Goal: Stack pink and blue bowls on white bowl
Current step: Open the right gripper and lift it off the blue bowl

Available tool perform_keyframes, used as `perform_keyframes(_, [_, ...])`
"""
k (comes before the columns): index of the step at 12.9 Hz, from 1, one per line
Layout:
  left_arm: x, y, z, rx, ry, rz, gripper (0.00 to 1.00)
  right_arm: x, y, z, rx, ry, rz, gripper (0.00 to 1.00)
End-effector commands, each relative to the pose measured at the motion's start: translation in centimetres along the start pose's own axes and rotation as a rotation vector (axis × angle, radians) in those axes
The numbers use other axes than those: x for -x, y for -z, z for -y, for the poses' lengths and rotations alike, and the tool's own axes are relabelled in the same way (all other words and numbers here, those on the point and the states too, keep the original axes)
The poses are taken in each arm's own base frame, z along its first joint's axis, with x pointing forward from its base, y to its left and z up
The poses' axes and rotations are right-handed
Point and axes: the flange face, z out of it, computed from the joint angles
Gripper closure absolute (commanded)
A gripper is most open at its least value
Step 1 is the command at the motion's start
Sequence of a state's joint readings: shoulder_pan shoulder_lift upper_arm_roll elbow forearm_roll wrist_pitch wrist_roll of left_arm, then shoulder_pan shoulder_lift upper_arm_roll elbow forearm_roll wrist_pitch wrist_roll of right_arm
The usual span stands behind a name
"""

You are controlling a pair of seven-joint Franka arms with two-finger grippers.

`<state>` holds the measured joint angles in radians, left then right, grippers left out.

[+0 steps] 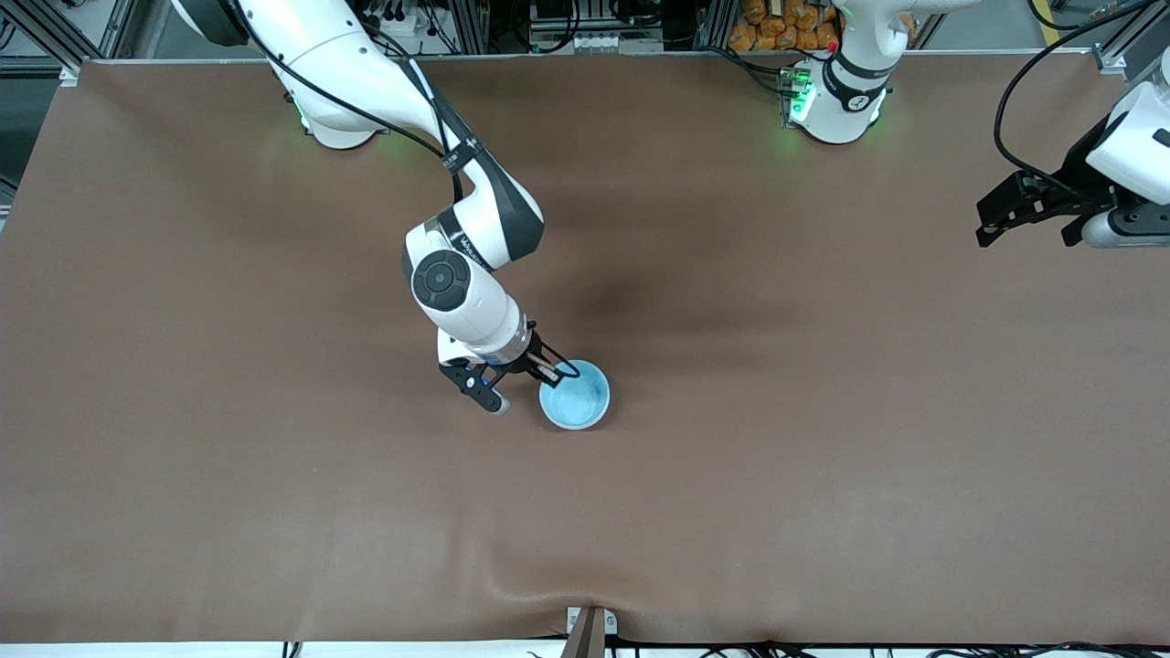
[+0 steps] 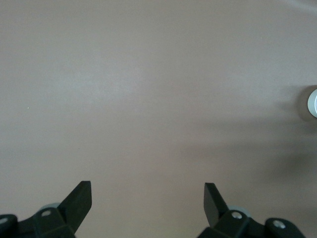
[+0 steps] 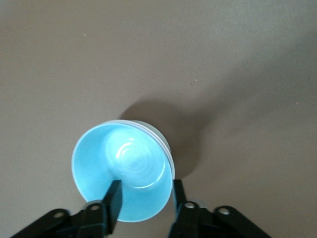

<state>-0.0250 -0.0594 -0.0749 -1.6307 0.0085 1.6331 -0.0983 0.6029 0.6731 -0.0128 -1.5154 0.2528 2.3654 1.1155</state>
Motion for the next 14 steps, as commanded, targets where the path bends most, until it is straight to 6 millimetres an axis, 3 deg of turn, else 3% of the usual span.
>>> perform_keyframes(1, [-0.1,0.0,-0.1,0.013,-0.002,0.014,0.00,-2.3,4.8,-0.3,0.005,0.001,0.010,0.00])
perform_keyframes(4, [-0.2,0.1,0.1,0.014,-0.001,0.011,0.00,-8.2,12.0,-4.0,0.070,0.129,0.061,0.00])
perform_keyframes(7, [-0.2,0.1,-0.1,0.014,-0.001,0.013,0.00,-13.6,18.1,-9.4,0.068,0.199,0.066,0.00])
perform_keyframes(9, [0.0,0.1,-0.1,0.013,-0.002,0.020,0.00,-16.3,22.3,-13.8,0.082,0.287,0.083,0.00])
perform_keyframes(12, [-0.1,-0.1,-0.2,0.014,-0.004,0.026,0.00,-17.9,29.7,-18.9,0.214,0.503,0.038,0.00])
perform_keyframes(14, [-0.1,0.0,-0.1,0.013,-0.004,0.025,0.00,-19.2,34.2,-22.5,0.215,0.550,0.040,0.00])
